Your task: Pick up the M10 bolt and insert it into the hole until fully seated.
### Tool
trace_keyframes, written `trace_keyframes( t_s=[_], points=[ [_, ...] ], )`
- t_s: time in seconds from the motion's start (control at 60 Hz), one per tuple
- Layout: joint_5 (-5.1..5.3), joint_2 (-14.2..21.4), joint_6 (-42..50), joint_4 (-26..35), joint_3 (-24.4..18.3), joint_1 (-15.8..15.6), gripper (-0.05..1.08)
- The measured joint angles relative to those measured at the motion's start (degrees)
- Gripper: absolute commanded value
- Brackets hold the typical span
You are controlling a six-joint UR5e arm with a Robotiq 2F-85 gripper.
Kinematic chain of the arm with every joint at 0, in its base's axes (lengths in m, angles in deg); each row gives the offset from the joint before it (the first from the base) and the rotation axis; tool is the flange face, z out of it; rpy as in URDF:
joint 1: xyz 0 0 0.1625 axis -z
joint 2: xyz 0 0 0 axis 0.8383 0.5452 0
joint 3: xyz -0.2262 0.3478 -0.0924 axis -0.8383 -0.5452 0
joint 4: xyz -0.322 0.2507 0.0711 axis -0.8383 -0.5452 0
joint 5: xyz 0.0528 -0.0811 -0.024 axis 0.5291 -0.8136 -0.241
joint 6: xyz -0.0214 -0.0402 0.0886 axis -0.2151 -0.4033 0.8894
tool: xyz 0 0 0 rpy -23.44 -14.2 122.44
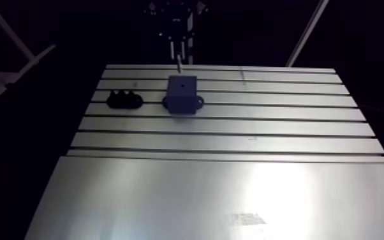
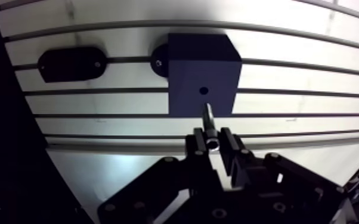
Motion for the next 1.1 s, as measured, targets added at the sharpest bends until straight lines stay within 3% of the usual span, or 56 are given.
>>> trace_keyframes(
  t_s=[1.1],
  points=[
    [-0.12,0.05,-1.25,-2.56,2.49,0.05,1.08]
  ],
)
